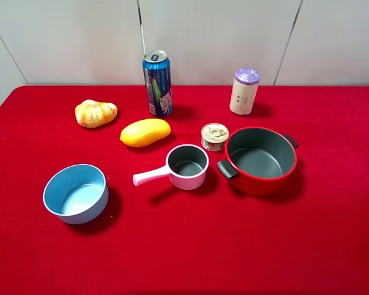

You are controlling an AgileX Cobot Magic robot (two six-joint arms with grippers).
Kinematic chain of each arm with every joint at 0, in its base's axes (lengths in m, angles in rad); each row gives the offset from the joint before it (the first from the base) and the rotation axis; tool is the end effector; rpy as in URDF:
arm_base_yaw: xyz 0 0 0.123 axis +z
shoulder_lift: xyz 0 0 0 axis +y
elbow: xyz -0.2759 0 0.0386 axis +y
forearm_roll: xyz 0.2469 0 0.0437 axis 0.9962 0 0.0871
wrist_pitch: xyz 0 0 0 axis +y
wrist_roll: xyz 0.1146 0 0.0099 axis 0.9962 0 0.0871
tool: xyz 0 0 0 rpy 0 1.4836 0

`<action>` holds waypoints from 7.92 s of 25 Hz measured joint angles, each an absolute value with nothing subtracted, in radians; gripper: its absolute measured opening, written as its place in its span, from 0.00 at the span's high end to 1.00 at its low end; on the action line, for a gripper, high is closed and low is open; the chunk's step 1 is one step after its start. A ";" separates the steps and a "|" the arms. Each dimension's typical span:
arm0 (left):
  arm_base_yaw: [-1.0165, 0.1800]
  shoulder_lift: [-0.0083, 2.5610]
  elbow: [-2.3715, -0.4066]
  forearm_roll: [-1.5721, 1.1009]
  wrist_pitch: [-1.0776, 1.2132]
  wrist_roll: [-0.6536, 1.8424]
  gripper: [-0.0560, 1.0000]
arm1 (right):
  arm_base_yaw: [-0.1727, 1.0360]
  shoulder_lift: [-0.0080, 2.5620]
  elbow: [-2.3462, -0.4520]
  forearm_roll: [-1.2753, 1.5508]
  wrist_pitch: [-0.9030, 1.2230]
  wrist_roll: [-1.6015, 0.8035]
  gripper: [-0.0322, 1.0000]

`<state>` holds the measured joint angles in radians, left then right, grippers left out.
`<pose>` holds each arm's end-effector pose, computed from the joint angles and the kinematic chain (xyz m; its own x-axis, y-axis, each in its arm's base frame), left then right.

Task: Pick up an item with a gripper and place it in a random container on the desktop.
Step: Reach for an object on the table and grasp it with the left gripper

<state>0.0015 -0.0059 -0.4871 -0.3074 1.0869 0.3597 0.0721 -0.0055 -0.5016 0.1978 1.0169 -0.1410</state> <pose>0.0186 -0.0308 0.2634 -0.4073 0.2031 -0.8904 0.3289 0.9422 0.0645 0.0208 0.0208 0.2725 -0.3927 -0.0639 -0.9174 -0.2379 0.9707 0.0342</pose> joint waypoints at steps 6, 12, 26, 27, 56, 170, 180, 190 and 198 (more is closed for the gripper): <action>0.002 -0.006 -0.487 -0.307 1.087 0.360 0.01 | 0.072 -0.005 -0.502 0.198 1.017 -0.141 0.30; 0.002 -0.006 -0.487 -0.307 1.087 0.360 0.01 | 0.072 -0.005 -0.502 0.198 1.017 -0.141 0.30; 0.002 -0.006 -0.487 -0.307 1.087 0.360 0.01 | 0.072 -0.005 -0.502 0.198 1.017 -0.141 0.30; 0.002 -0.006 -0.487 -0.307 1.087 0.360 0.01 | 0.072 -0.005 -0.502 0.198 1.017 -0.141 0.30; 0.002 -0.006 -0.487 -0.307 1.087 0.360 0.01 | 0.072 -0.005 -0.502 0.198 1.017 -0.141 0.30; -0.393 1.999 -1.463 -0.251 0.237 0.619 0.01 | 0.072 -0.005 -0.502 0.198 1.017 -0.141 0.30; -0.418 2.060 -1.475 -0.253 0.140 0.620 0.01 | 0.072 -0.005 -0.502 0.198 1.017 -0.141 0.30; -0.441 2.115 -1.495 -0.252 0.105 0.620 0.01 | 0.072 -0.005 -0.502 0.198 1.017 -0.141 0.30; -0.444 2.146 -1.497 -0.252 0.067 0.621 0.01 | 0.072 -0.005 -0.502 0.198 1.017 -0.141 0.30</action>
